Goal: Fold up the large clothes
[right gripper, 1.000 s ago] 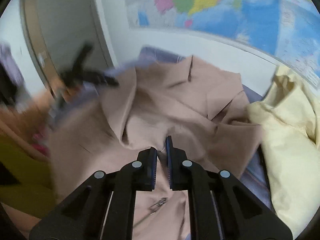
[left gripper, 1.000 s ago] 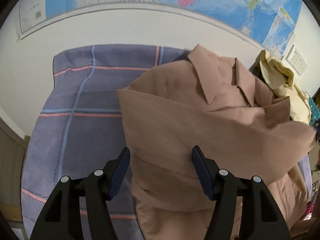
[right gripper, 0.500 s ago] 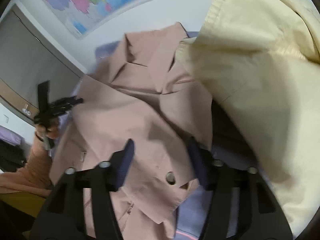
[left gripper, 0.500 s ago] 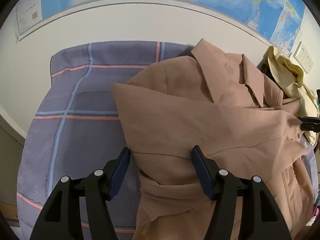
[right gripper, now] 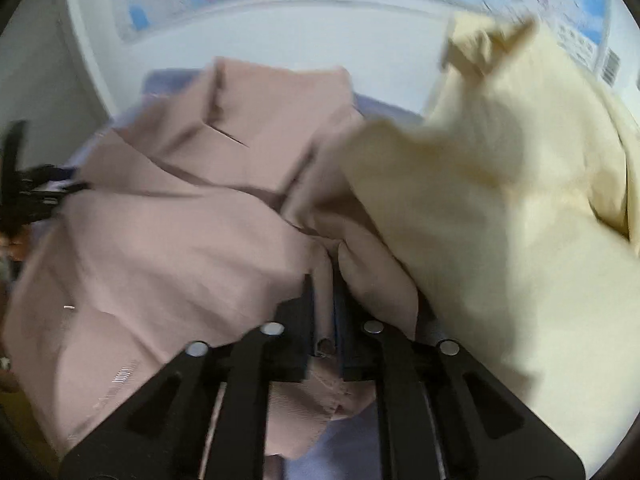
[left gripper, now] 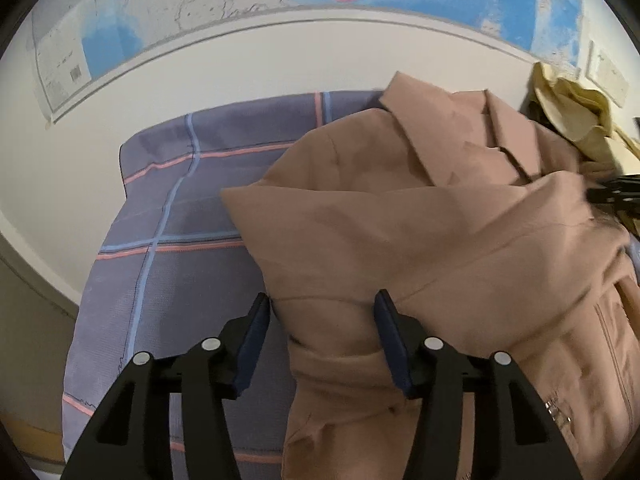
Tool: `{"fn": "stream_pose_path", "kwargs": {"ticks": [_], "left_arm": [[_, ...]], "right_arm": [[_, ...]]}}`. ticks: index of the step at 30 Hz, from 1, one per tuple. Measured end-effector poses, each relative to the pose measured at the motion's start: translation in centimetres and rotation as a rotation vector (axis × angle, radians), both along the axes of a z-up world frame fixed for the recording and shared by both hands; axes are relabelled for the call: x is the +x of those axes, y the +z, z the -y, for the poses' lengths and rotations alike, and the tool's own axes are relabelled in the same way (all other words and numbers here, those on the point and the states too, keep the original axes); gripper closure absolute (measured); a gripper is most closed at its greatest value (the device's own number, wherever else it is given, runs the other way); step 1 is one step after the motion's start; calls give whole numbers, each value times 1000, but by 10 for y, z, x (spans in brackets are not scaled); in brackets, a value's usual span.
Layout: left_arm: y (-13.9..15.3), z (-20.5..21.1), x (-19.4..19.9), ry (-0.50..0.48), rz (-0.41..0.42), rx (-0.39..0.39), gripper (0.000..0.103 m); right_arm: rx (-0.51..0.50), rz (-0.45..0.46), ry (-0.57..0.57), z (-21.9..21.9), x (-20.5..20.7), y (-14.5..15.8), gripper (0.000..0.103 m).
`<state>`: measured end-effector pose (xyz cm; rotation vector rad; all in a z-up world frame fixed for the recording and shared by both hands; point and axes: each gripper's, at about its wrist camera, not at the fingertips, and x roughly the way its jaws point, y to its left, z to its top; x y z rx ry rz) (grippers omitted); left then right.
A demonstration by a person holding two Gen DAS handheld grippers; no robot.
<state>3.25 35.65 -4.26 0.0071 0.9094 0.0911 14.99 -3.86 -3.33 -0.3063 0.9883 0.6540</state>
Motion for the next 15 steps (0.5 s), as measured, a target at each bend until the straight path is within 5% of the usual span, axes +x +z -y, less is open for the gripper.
{"fn": "stream_pose_path", "kwargs": {"ticks": [5,10,13,15], "left_arm": [[12,-10,-18,18,42,-45,42],[29,2,-31,-22,103,-51,42],[33,23,-28,-96,131,-18,42],[20,35,-17,-133,75,-18,42]], "right_arm": [[52,76,-30,13,-22,19,59],[134,181,-17,13,-57,47,58],[116,142,63,-7,-64,33,60],[74,96,87,-26,-60,15,60]]}}
